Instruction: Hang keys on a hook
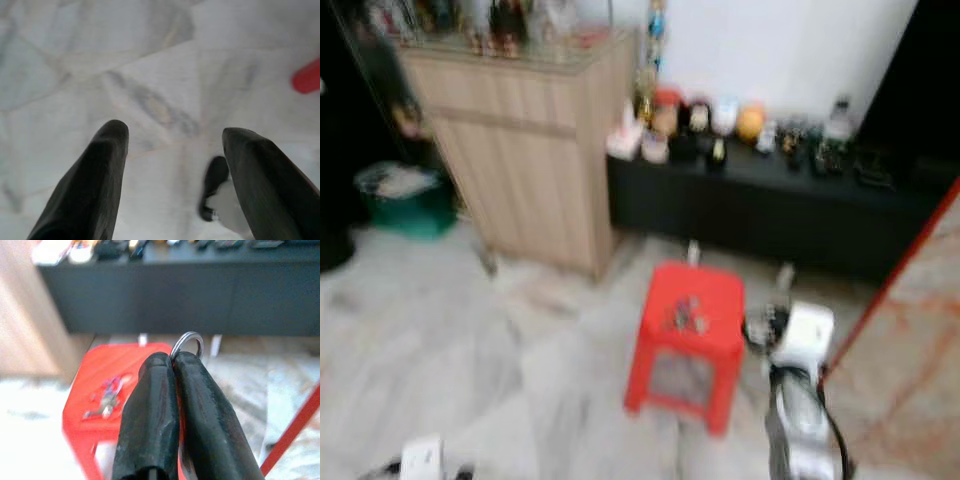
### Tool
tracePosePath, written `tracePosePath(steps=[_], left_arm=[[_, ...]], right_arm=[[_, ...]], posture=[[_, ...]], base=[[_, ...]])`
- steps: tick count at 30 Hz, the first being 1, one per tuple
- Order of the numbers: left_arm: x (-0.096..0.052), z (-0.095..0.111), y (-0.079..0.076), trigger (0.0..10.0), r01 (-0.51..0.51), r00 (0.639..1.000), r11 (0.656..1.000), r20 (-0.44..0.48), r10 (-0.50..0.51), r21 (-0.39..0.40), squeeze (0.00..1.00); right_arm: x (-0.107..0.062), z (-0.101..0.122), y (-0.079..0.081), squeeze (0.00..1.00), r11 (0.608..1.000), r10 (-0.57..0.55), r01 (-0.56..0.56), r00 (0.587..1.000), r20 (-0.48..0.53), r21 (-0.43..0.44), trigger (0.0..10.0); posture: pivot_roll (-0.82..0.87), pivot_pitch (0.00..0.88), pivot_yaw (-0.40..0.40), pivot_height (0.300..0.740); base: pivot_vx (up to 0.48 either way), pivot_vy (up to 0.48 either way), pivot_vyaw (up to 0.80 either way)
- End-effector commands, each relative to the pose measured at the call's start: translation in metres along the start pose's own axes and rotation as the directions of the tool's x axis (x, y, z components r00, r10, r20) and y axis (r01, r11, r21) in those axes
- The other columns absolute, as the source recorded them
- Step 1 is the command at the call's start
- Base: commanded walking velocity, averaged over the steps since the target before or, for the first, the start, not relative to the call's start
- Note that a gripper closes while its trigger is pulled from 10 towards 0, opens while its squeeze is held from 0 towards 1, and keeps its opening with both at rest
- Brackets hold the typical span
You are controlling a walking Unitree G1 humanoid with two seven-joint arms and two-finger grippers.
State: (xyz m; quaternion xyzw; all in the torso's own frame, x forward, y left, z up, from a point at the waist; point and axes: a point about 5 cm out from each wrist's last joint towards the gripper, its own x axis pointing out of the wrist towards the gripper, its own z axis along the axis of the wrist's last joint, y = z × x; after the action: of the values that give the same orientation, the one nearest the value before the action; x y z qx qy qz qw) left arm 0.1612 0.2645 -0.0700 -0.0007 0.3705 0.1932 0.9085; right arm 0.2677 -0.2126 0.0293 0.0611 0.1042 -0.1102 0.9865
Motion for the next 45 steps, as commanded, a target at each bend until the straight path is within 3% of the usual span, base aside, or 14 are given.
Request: tracePosePath(steps=[1,11,15,19,26,32,45], left_arm=[[0.002,0.005,0.0,10.0,-0.005,1.0,1.0,0.019,0.005,-0.009,0.0],[0.0,0.002,0.011,10.0,-0.031,0.999,0.999,0.015,0.032,-0.012,0.0],[-0.001,-0.002,0.005,10.0,-0.037,0.999,0.997,-0.006,0.037,-0.061,0.0],[0.001,0.003,-0.005,10.0,0.001,1.0,0.999,0.01,0.0,-0.044,0.0],[0.003,0.008,-0.005,10.0,-0.025,1.0,0.993,0.007,0.026,-0.113,0.0],[0.001,0.002,-0.007,10.0,-0.014,1.0,0.997,-0.01,0.013,-0.073,0.0],[0.0,-0.002,-0.002,10.0,-0.017,1.0,0.997,-0.025,0.015,-0.075,0.0]], right_arm=[[0.003,0.011,0.001,0.0,1.0,0.007,-0.007,0.999,0.034,0.003,10.0],[-0.008,0.001,0.004,0.0,1.0,0.0,0.0,1.0,0.01,0.024,10.0],[-0.006,0.002,0.008,0.0,1.0,0.009,-0.009,1.0,0.011,0.029,10.0],[-0.005,0.0,0.012,0.0,1.0,0.015,-0.015,1.0,0.003,0.026,10.0],[-0.002,0.004,0.019,0.0,0.998,0.056,-0.057,0.998,0.004,0.007,10.0],[-0.001,0.005,0.018,0.0,0.998,0.055,-0.055,0.998,0.006,0.008,10.0],[-0.001,0.002,0.018,0.0,0.999,0.052,-0.052,0.999,0.004,0.0,10.0]], posture=[[0.04,0.0,-0.057,0.74],[-0.01,0.0,-0.026,0.74],[0.02,0.0,-0.021,0.74],[0.04,0.0,-0.039,0.74],[0.04,0.0,-0.044,0.74],[0.03,0.0,-0.032,0.74],[0.04,0.0,-0.03,0.74]], base=[[0.0,0.0,0.0],[0.0,0.0,-0.56],[0.0,0.0,-0.8],[0.0,0.0,-0.8],[0.0,0.0,-0.8],[0.0,-0.145,-0.8],[0.0,-0.363,-0.69]])
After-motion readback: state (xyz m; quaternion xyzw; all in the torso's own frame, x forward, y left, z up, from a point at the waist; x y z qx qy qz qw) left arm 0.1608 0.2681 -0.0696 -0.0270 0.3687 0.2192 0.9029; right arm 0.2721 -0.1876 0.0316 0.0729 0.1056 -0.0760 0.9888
